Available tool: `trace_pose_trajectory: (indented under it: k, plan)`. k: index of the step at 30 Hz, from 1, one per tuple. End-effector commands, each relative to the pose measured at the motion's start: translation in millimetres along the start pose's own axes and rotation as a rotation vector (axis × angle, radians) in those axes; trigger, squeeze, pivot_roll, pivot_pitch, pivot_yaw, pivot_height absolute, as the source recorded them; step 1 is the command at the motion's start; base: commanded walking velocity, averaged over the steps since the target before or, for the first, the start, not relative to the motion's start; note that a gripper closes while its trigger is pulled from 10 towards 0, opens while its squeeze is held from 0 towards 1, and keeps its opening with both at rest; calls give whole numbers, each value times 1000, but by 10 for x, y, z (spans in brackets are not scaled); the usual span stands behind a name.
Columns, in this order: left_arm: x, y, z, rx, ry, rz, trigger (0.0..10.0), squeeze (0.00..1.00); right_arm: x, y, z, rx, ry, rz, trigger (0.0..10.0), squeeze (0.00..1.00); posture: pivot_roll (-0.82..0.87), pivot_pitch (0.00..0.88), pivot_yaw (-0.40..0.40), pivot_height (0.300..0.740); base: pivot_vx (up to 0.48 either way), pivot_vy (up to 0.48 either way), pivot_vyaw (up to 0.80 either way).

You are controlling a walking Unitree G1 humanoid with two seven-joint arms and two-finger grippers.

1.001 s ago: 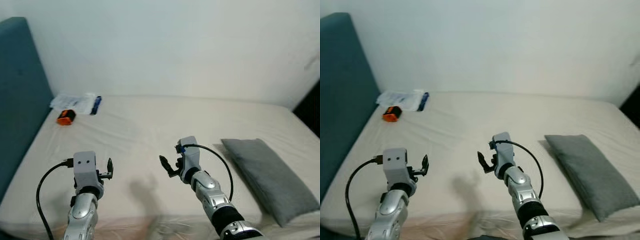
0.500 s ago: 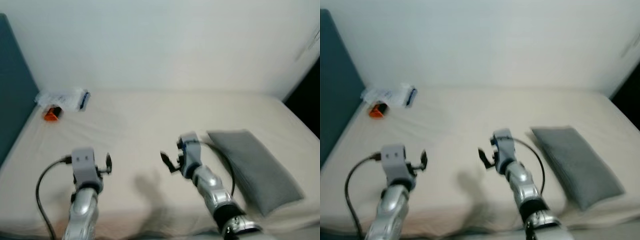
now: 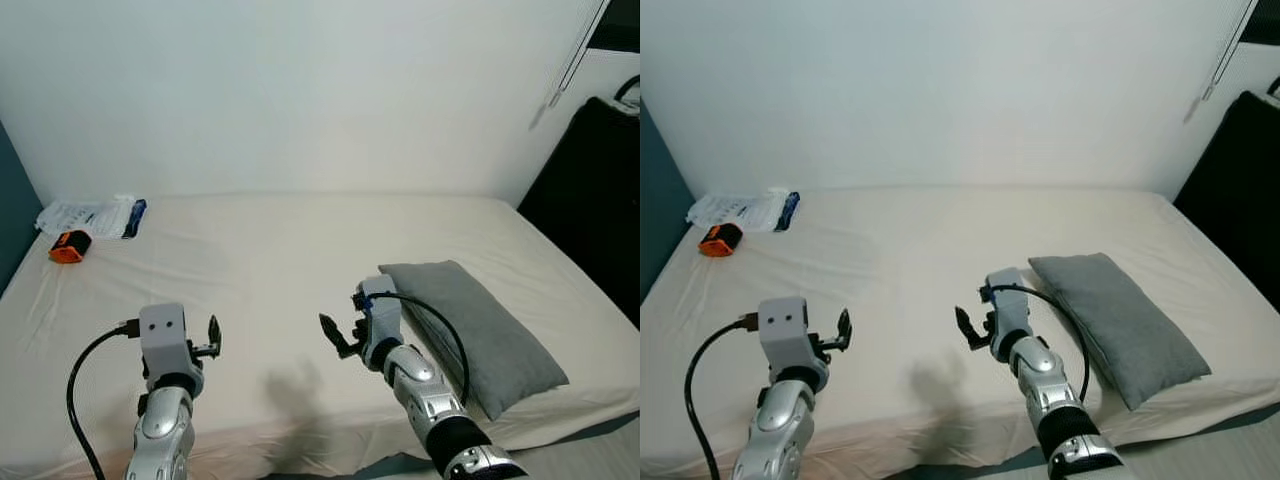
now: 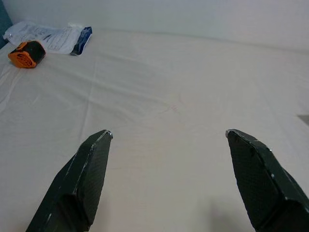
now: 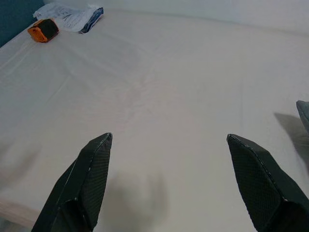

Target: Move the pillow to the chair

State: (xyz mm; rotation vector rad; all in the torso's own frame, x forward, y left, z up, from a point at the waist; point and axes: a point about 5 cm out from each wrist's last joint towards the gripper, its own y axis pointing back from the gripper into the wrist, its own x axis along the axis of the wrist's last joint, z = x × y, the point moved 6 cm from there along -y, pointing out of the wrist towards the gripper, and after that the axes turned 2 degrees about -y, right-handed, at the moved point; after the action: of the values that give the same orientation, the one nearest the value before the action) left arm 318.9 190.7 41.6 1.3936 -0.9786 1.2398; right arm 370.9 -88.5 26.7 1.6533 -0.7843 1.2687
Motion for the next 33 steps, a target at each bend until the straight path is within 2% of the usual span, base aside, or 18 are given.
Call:
trace_pose_trajectory:
  k: [1, 5, 30, 31, 33]
  plan:
    - [-50, -5, 45, -22, -23, -23, 10000, 0, 3, 6, 22, -10, -5, 4, 10000, 0, 70, 0, -119, 729, 0, 0, 0]
    - [-47, -6, 78, -36, -68, -21, 10000, 0, -2, 7, 21, -16, -12, 4, 10000, 0, 70, 0, -115, 729, 0, -83, 0]
    - [-68, -9, 107, -43, -53, -39, 10000, 0, -16, 5, 53, -40, -23, -5, 10000, 0, 71, 0, -110, 729, 0, -480, 0]
    - [-32, 2, 161, -77, -17, -26, 10000, 0, -17, 6, 56, -42, -24, -5, 10000, 0, 72, 0, -107, 729, 0, 450, 0]
    - [-24, 3, 176, -88, -20, -29, 10000, 0, -17, 6, 57, -44, -25, -5, 10000, 0, 74, 0, -107, 729, 0, 459, 0]
